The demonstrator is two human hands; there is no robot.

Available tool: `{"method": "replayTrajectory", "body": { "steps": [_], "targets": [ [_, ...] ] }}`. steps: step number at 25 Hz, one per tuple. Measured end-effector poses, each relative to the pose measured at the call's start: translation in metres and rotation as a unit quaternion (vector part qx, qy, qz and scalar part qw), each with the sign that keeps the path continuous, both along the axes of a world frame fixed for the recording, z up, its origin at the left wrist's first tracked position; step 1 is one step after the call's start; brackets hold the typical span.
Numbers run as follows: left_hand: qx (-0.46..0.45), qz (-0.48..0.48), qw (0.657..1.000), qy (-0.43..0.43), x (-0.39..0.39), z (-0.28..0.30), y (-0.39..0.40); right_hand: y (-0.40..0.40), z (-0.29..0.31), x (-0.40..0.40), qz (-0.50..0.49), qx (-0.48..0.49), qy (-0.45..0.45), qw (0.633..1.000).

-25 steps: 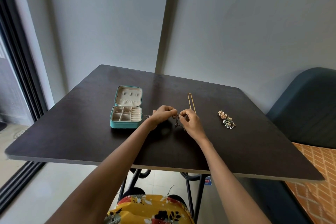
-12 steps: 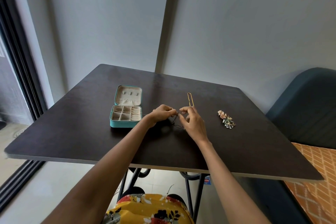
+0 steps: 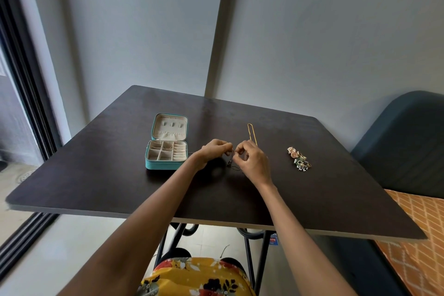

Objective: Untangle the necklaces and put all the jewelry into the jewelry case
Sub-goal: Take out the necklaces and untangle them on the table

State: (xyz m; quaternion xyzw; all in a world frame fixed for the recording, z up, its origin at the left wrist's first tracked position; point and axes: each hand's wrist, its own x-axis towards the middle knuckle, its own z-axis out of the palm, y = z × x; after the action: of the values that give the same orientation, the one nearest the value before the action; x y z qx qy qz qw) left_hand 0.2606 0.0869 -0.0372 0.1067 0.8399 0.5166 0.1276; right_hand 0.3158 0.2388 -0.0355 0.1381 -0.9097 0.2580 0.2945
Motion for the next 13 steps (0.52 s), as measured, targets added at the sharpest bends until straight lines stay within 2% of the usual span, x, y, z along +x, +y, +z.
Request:
{"method": "replayTrajectory", "body": {
  "steps": [3, 5, 8, 10, 13],
  "targets": [
    [-0.003, -0.01, 1.0, -0.013, -0.007, -0.005, -0.001, 0.0, -0.002, 0.001, 0.004, 0.023, -0.006, 1.0],
    [0.004, -0.01, 1.0, -0.023, -0.003, -0.003, -0.002, 0.001, -0.006, -0.001, 0.001, 0.002, -0.029, 1.0],
    [0.037, -0.009, 0.999, -0.022, 0.001, 0.0, -0.003, 0.0, -0.008, -0.008, 0.025, -0.132, -0.118, 0.984],
    [0.037, -0.012, 0.999, -0.021, 0.01, 0.008, -0.001, -0.003, -0.005, -0.008, 0.052, -0.219, -0.18, 0.958],
    [0.017, -0.015, 1.0, -0.015, 0.013, 0.009, 0.0, -0.011, 0.002, -0.003, 0.097, -0.326, -0.226, 0.913]
  ]
}}
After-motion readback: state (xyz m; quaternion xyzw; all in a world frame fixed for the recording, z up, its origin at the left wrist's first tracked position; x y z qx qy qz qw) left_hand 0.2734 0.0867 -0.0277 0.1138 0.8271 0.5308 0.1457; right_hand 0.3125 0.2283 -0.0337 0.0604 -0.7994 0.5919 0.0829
